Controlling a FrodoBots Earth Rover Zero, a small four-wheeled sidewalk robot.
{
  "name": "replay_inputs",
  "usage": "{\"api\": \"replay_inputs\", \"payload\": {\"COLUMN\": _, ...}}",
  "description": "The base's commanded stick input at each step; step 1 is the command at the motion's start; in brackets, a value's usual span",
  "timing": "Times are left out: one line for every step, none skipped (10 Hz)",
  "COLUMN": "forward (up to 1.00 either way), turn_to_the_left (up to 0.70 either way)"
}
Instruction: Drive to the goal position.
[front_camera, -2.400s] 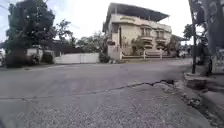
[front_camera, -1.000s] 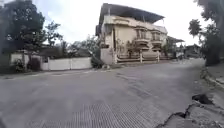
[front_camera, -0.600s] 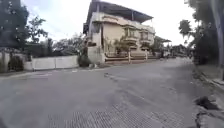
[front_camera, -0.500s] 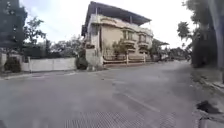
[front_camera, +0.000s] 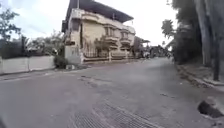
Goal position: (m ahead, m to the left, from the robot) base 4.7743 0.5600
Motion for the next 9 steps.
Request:
{"api": "replay_inputs", "payload": {"forward": 1.00, "turn_to_the_left": -0.40}}
{"api": "replay_inputs", "payload": {"forward": 1.00, "turn_to_the_left": -0.40}}
{"api": "replay_inputs", "payload": {"forward": 1.00, "turn_to_the_left": -0.40}}
{"api": "replay_inputs", "payload": {"forward": 1.00, "turn_to_the_left": -0.13}}
{"api": "replay_inputs", "payload": {"forward": 1.00, "turn_to_the_left": 0.05}}
{"api": "replay_inputs", "payload": {"forward": 1.00, "turn_to_the_left": 0.00}}
{"api": "replay_inputs", "payload": {"forward": 1.00, "turn_to_the_left": 0.00}}
{"api": "replay_inputs", "payload": {"forward": 1.00, "turn_to_the_left": 0.00}}
{"api": "replay_inputs", "payload": {"forward": 1.00, "turn_to_the_left": 0.00}}
